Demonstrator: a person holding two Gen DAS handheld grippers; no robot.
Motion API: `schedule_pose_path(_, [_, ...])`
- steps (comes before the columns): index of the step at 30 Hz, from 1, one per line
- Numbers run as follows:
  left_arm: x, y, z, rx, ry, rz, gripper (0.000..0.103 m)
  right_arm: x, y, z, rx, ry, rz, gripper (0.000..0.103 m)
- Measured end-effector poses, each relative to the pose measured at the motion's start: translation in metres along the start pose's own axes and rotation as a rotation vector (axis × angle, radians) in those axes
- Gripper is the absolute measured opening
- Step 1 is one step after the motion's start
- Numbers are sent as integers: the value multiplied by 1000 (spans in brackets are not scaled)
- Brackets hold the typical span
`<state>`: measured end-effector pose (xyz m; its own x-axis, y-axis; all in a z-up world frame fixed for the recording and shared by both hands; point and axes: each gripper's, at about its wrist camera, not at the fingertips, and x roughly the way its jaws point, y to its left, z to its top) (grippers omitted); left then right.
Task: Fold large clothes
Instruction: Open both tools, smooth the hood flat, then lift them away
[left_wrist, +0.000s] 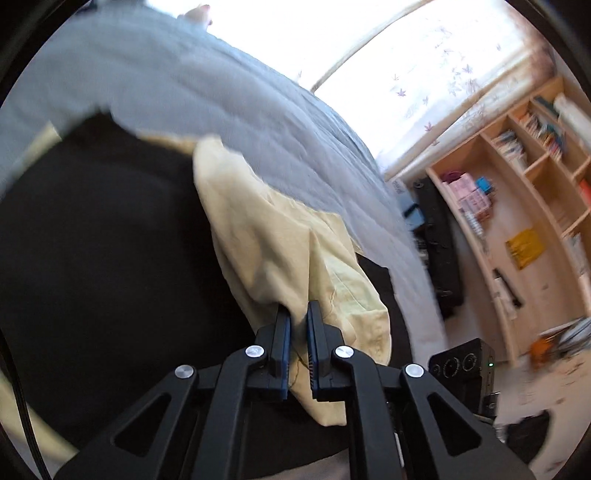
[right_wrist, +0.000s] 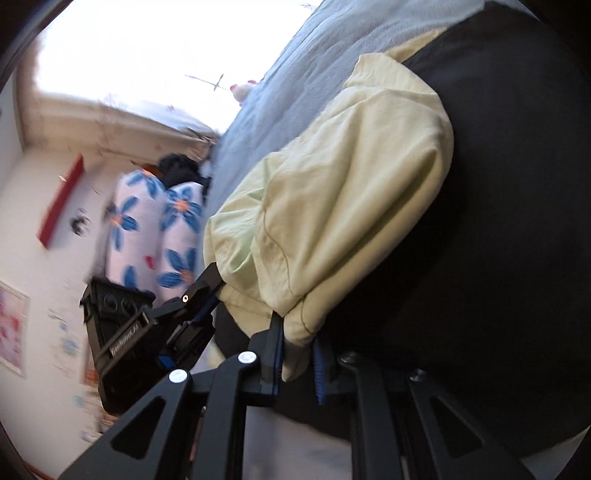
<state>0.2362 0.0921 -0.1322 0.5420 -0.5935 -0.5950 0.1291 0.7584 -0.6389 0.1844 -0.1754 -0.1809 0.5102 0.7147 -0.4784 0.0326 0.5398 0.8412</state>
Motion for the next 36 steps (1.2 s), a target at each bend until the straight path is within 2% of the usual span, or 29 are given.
schedule_pose_path(3, [-3,-3,-10,15,54,153,6,8,-7,-12,21,24,-17,13])
schedule_pose_path(5, [10,2,-24,45,113,265,7,20,-10,-22,-14,45,-124,13])
schedule_pose_path(6, [16,7,-32,60,132,319,11,23,-9,-28,-49,45,-174,13])
schedule_pose_path(7, [18,11,-37,63,139,343,13,24,-6,-31,-72,38,-195,13])
schedule_pose_path(9, [14,12,-44,66,123,325,20,23,3,-35,-121,32,-243,13])
schedule_pose_path(10, [9,10,-43,66,118,321,24,21,7,-36,-144,31,-260,18])
schedule_pose_path(12, [1,7,-42,75,106,340,37,15,19,-38,-193,31,-330,22])
schedule_pose_path(15, [-12,-2,-44,129,86,384,37,3,35,-40,-279,-2,-426,25])
schedule_pose_path(18, [-23,-19,-42,185,36,415,37,-14,56,-43,-379,-80,-512,25])
schedule_pose_path(22, [-30,-37,-28,193,-19,358,37,-26,76,-32,-450,-161,-512,25])
schedule_pose_path(26, [-19,-45,-16,200,-30,321,37,-6,88,-13,-493,-176,-518,25])
schedule_pose_path(30, [3,-38,-4,157,-13,294,37,17,83,7,-488,-160,-508,25])
schedule_pose_path(34, [31,-30,0,161,5,345,37,37,64,20,-475,-125,-575,25])
schedule_pose_path(36, [43,-20,-1,146,32,388,33,35,52,23,-461,-129,-631,20])
